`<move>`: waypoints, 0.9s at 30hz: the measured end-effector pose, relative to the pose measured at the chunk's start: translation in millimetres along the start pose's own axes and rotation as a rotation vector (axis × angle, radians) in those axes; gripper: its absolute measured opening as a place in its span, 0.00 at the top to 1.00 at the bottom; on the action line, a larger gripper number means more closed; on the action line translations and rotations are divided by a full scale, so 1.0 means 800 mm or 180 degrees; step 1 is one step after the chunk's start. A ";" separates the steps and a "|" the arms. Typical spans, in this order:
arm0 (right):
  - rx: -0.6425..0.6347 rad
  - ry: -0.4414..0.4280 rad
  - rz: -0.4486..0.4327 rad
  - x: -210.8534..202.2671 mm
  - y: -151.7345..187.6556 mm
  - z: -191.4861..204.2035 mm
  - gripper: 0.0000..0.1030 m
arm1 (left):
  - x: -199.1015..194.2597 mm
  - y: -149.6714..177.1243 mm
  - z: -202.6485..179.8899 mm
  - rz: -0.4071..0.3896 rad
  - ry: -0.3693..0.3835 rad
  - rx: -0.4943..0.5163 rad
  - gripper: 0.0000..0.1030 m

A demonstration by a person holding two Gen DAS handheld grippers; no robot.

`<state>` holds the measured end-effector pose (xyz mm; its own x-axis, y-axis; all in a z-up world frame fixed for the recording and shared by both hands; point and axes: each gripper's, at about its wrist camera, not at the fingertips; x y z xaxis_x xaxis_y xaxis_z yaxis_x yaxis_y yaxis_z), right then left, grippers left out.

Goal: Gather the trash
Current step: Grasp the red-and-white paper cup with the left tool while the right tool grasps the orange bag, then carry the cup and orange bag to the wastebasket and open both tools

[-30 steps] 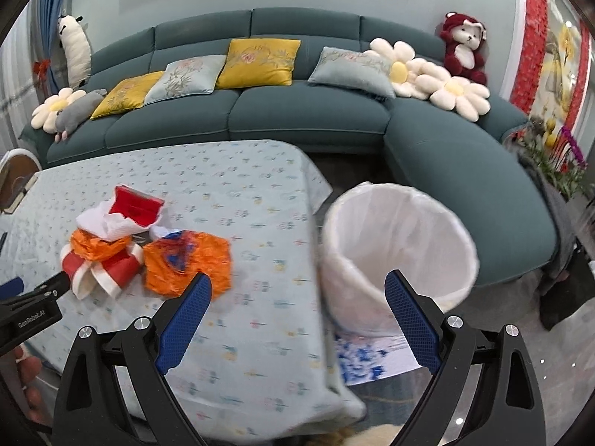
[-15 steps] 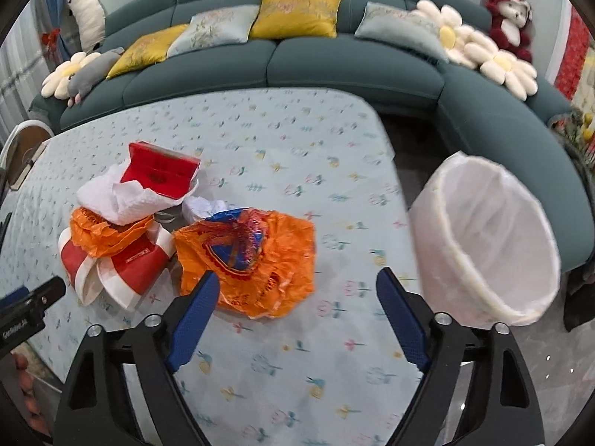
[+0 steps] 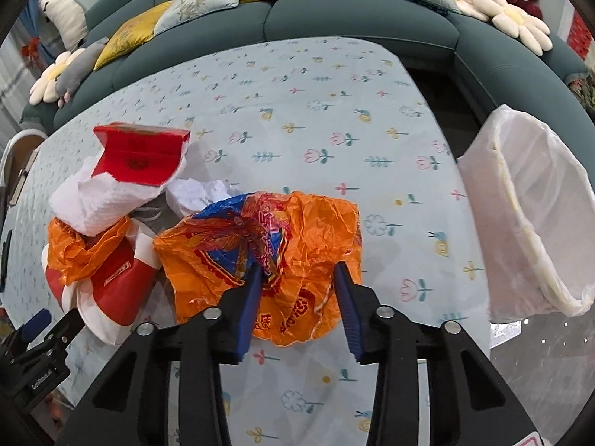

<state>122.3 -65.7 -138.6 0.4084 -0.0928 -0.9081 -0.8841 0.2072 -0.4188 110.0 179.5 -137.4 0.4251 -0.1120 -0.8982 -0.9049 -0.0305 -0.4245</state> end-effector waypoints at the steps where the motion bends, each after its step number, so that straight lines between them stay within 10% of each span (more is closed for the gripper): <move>1: -0.0013 -0.0018 0.0010 0.002 0.000 0.002 0.68 | 0.002 0.000 0.000 0.0016 0.0003 -0.0007 0.24; 9: -0.0116 -0.0080 -0.0037 -0.005 0.001 0.014 0.81 | 0.009 -0.002 0.010 0.0074 0.0093 -0.0111 0.77; 27: -0.0093 -0.0162 -0.0549 -0.112 0.008 -0.005 0.83 | -0.102 0.004 0.014 -0.0421 0.0096 -0.0179 0.97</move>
<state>78.9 -59.5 -59.8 0.5649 -0.0750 -0.8217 -0.8059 0.1639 -0.5690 72.3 199.6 -66.7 0.5408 -0.1331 -0.8306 -0.8410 -0.1025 -0.5312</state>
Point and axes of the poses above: each gripper's, at about its wrist camera, not at the fingertips, and x roughly the way its jaws point, z to its left, y to its underside, and after that the axes turned 6 degrees about y, right-handed
